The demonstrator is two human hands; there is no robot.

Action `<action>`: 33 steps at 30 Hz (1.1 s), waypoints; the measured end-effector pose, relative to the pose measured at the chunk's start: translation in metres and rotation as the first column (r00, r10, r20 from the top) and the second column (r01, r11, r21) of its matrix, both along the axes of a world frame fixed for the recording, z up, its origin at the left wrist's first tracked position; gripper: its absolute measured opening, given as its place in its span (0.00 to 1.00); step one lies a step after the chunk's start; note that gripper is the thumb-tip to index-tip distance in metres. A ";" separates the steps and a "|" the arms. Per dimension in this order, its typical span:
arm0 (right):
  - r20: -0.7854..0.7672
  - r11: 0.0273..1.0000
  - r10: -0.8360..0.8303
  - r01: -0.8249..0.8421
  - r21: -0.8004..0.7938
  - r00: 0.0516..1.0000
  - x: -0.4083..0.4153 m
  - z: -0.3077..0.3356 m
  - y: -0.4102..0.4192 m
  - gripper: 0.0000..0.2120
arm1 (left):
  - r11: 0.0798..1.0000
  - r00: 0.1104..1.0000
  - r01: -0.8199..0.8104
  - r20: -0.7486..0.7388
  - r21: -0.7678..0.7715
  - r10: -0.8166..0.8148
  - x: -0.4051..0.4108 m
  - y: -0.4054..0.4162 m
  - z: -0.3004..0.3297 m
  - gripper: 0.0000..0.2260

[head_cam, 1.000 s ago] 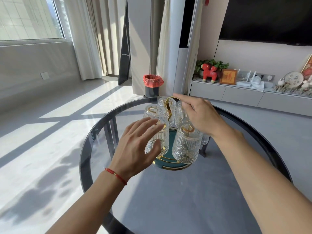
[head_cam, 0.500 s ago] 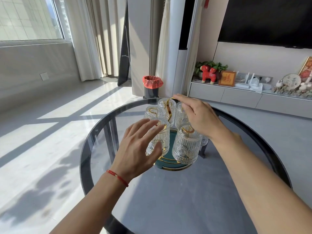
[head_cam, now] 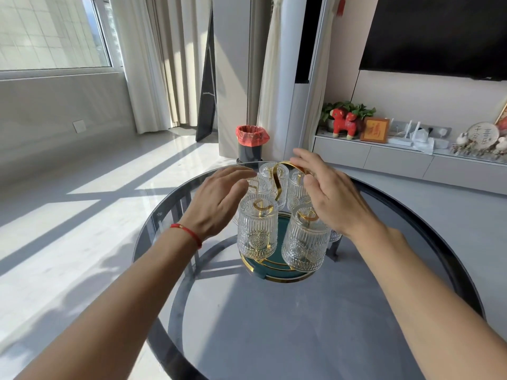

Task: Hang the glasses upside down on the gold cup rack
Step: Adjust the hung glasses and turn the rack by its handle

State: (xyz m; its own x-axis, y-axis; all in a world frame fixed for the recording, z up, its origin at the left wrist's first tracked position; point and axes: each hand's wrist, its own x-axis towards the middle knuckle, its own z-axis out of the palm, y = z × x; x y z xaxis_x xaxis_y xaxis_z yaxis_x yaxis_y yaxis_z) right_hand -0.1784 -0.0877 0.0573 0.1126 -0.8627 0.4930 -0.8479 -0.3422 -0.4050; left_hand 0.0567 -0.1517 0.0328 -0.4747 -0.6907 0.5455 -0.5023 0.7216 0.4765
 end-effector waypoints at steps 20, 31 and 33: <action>-0.021 1.000 0.017 -0.017 0.004 1.000 -0.004 -0.010 -0.001 0.25 | 0.997 0.946 -0.021 0.325 0.068 -0.003 0.024 -0.016 0.007 0.26; -0.002 0.999 0.043 -0.043 -0.001 0.999 -0.003 -0.009 0.000 0.25 | 0.998 0.936 -0.022 0.352 0.066 -0.003 0.022 -0.020 0.008 0.21; 0.004 0.999 0.044 -0.044 0.000 0.999 -0.003 -0.009 0.001 0.25 | 0.998 0.930 0.004 0.366 0.057 -0.024 0.021 -0.021 0.009 0.20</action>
State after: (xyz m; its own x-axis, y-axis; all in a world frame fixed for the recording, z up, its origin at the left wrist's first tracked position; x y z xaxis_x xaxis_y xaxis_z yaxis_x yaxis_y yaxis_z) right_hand -0.1816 -0.0871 0.0487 0.1487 -0.8570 0.4933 -0.8302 -0.3792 -0.4086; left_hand 0.0772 -0.1731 0.0422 -0.6442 -0.7062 0.2939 -0.6394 0.7080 0.2997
